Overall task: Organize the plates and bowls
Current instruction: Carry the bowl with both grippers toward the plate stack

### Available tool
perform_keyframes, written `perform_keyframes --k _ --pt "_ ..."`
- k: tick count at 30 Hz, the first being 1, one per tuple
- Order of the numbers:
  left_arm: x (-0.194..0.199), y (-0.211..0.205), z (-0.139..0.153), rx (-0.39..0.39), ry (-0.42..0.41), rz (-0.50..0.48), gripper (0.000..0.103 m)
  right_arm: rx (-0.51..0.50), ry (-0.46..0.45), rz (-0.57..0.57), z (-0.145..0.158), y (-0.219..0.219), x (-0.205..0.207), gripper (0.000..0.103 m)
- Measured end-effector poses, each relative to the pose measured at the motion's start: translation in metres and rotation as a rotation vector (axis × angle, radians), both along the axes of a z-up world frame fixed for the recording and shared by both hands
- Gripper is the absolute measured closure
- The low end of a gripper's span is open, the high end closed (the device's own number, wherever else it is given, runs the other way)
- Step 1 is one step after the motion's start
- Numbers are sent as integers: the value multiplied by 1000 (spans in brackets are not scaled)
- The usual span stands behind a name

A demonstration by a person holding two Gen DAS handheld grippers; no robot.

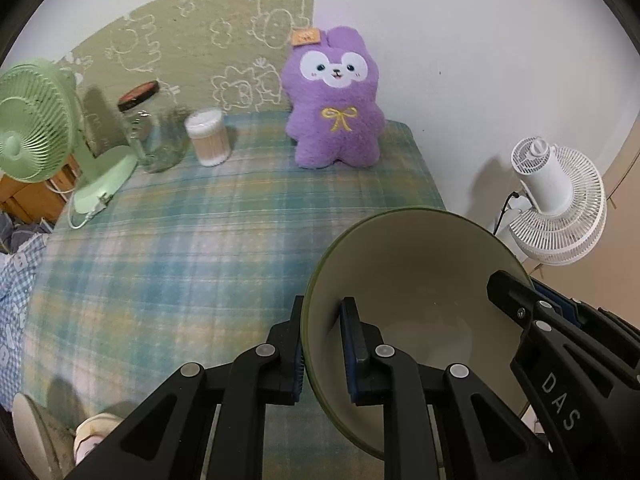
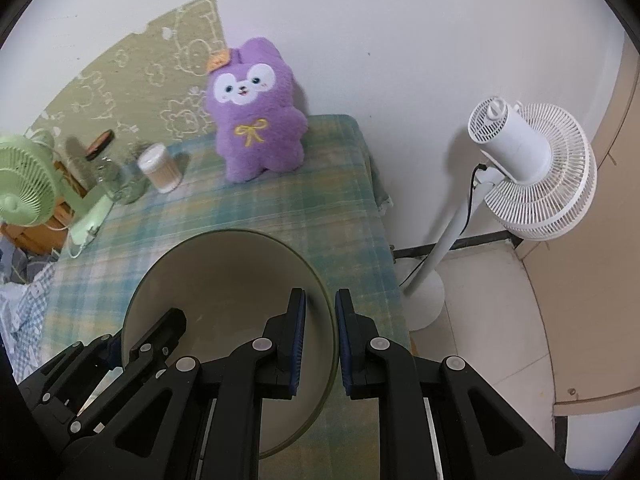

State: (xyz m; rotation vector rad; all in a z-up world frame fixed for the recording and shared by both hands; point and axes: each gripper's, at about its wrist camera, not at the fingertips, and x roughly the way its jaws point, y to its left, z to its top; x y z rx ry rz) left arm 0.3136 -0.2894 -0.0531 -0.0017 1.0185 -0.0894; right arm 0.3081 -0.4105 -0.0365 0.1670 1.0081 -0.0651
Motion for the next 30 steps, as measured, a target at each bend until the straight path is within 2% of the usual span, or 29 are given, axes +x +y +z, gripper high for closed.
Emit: perform_keyframes --k 14,30 --pt "-61 42 44 -1 -55 33 90 -31 -63 39 47 47 -60 84" --pt "-104 118 68 -16 -77 49 90 -46 -79 61 75 126 -99 84"
